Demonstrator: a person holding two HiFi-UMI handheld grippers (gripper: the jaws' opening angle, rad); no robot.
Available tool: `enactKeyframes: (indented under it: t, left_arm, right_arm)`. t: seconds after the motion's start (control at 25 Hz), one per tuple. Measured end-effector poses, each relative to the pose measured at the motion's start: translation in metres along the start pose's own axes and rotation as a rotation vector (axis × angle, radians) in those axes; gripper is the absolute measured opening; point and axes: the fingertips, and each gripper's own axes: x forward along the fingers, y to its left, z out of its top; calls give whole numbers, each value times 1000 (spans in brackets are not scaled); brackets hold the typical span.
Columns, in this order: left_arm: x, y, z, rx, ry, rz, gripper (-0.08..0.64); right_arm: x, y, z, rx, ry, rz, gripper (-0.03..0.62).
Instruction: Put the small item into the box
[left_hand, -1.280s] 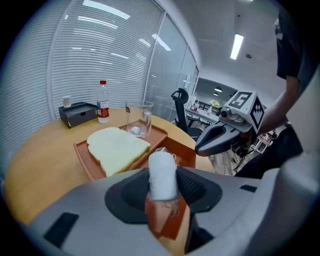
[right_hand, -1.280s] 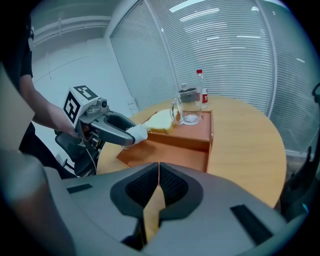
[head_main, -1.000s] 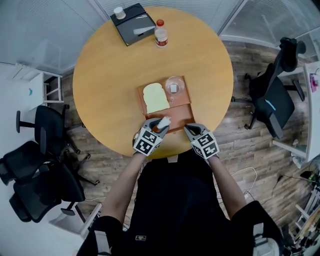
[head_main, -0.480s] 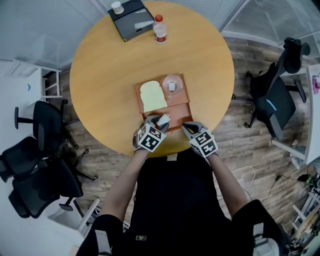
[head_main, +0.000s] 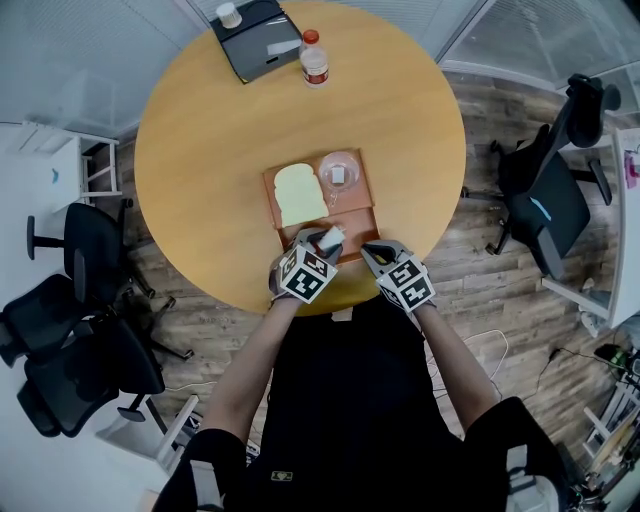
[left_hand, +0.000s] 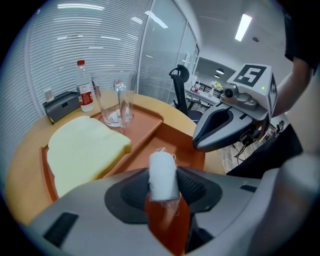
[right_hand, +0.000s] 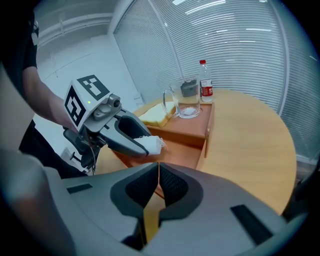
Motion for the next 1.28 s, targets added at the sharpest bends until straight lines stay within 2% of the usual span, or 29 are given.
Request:
enactKeyframes:
  t: [0.36,0.56,0.68,0.92,1.2,1.28]
  left_arm:
    - [14,0,5,10,44,-7,179]
    - [22,7,-6,6,102,7,179]
    - [22,13,-9,-7,101,24,179]
    - [28,10,-15,5,128,5,178]
    - [26,13,-11,-22,82,23,181]
    - [24,14,-10,-31,76,22,209]
  right_arm:
    - [-3,-5,-2,7,4,2,5]
    - [-3,-9,-2,11,3,-2,6]
    - [-3,-10,-1,9,2,-2,5]
    - [-2,-8,-2,11,6,-1,5]
    - [-3,-6,2,-2,6,4,6]
    - [-4,-6,4,-7,4,3,6]
